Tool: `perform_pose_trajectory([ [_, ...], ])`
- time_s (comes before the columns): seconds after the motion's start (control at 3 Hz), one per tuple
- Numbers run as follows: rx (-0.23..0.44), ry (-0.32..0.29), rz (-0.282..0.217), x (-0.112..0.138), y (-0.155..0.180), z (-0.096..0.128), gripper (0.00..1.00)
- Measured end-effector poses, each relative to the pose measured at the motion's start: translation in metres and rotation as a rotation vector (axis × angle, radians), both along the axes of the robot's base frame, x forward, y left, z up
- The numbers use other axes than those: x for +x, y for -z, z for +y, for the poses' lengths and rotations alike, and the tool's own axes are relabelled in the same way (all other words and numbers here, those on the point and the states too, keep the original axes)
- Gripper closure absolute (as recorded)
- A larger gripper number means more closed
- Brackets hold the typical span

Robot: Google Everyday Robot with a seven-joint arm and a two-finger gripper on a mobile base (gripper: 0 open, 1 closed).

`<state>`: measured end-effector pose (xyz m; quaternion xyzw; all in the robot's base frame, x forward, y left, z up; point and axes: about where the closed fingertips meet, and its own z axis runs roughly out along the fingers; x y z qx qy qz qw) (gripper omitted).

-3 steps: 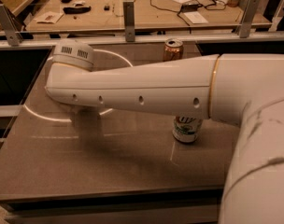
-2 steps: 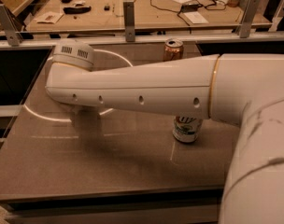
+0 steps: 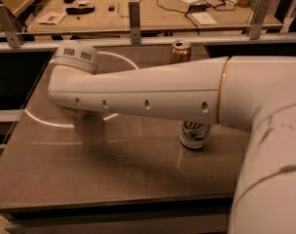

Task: Move orange near orange can

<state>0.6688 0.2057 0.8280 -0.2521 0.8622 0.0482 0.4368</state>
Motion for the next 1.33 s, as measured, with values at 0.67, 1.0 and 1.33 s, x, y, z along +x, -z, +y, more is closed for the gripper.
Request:
perform_pose_trajectory([
  [0.67, 0.0, 0.0, 0.0, 0.0001, -0.0007, -0.0001, 1.0],
  [1.0, 0.0, 0.001, 0.0, 0.0001, -0.0008, -0.0003, 1.0],
  [1.33, 0.0, 0.001, 0.0, 0.0001, -0.0008, -0.0003, 1.0],
])
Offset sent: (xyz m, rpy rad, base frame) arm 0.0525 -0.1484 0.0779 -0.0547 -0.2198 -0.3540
